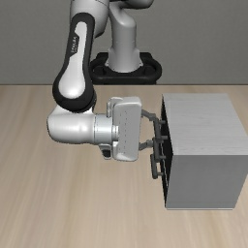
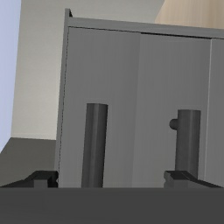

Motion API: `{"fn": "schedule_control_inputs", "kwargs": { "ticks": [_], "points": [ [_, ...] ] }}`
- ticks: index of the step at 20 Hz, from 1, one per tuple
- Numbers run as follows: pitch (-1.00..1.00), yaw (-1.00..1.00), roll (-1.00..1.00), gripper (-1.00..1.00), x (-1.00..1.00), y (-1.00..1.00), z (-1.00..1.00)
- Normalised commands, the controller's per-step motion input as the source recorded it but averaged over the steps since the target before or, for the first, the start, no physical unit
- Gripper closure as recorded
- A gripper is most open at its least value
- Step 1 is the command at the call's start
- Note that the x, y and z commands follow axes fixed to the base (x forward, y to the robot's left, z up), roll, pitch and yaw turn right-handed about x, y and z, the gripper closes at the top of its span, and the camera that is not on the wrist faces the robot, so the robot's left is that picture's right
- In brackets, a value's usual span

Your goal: Open the top layer of the cabinet

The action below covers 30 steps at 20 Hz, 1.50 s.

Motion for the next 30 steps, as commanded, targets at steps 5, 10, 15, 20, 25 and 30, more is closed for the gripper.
{"fn": "schedule_control_inputs", "kwargs": {
  "ticks": [5, 10, 15, 20, 25, 30],
  "points": [
    [0.00, 0.00, 0.00, 1.00, 0.00, 0.20, 0.00],
    [0.00, 0.00, 0.00, 1.00, 0.00, 0.00, 0.00],
    [0.00, 0.00, 0.00, 1.00, 0.00, -1.00, 0.00],
    [0.00, 0.00, 0.00, 1.00, 0.00, -1.00, 0.00],
    [0.00, 0.00, 0.00, 1.00, 0.00, -1.00, 0.00],
    [0.00, 0.00, 0.00, 1.00, 0.00, -1.00, 0.00]
  ]
}}
